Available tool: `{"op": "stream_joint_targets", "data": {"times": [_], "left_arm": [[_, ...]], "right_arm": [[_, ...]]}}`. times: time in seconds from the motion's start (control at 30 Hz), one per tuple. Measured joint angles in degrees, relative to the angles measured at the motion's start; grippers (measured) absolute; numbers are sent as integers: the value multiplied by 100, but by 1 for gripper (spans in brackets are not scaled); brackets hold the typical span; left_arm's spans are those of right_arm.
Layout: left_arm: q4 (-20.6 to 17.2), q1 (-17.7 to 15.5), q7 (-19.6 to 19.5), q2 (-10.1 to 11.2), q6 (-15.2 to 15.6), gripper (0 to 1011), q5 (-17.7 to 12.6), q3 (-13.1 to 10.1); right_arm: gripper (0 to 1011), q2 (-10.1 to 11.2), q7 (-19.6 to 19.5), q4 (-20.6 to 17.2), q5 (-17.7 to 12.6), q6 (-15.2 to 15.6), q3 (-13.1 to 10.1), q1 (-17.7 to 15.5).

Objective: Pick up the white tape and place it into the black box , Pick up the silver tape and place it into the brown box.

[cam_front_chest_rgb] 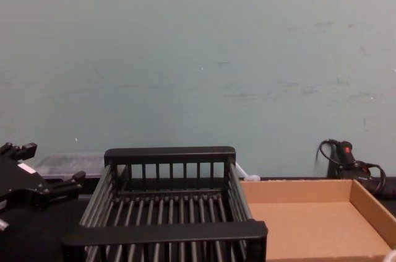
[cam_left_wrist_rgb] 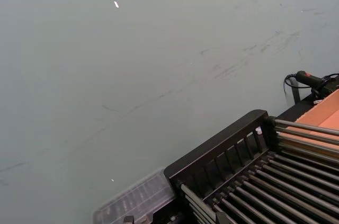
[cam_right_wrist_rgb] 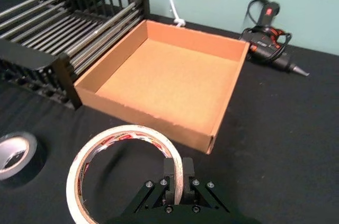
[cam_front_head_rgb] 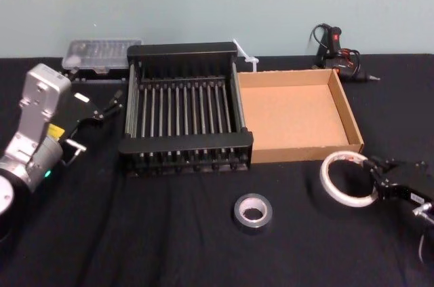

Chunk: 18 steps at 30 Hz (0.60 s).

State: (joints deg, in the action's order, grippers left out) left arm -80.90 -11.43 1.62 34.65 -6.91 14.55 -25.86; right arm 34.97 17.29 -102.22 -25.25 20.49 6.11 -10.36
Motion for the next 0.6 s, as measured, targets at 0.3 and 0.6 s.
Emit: {"op": "stream_joint_targets", "data": {"times": [0.3,0.6], "left_arm": [[0,0,0,0,0,1001,0,0],[0,0,0,0,0,1001,0,0]], "right_arm": [[96,-58,-193,76,120,85,63,334],[95,-207,-228,324,393,136,270,859]]}}
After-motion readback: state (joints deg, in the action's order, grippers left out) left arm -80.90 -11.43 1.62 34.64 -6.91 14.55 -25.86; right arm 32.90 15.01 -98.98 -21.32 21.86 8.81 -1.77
